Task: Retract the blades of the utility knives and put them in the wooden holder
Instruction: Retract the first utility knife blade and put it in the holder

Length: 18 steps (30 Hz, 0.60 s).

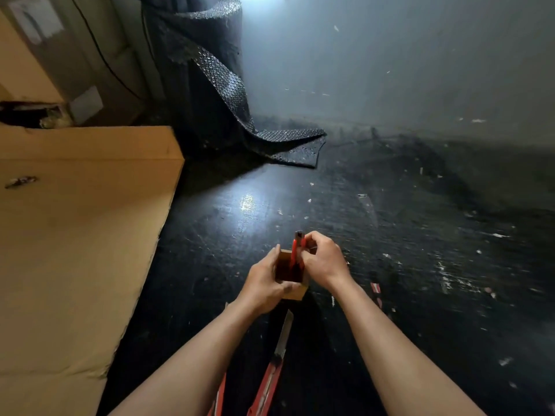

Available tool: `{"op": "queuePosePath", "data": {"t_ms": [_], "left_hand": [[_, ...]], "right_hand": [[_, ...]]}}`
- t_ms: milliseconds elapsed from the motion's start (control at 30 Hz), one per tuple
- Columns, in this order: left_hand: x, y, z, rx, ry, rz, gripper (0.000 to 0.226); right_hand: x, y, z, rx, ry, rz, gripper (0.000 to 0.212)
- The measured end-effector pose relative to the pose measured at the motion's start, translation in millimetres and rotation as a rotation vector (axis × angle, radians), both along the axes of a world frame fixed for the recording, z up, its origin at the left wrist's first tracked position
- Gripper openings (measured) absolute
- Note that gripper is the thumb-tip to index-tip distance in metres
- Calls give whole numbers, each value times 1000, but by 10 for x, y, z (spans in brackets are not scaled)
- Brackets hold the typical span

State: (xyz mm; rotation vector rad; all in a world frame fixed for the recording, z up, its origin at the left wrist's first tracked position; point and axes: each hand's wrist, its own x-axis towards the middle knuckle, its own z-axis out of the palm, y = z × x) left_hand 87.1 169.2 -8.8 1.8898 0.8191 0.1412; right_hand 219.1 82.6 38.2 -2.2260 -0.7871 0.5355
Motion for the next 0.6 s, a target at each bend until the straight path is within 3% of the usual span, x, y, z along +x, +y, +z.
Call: {"op": "queuePosePath", "data": {"t_ms": [133,367,600], "left_hand": [[-7,-15,-5,-34,-10,21,103],[-10,-13,19,-25,15,19,104],[-118,-38,42,40,22,55,110]], "right_hand": [[56,-32,-49,-37,1,-9,14],[101,-52,-77,-15,4,-4,20],[52,-293,-36,21,-1,-25,43]]}}
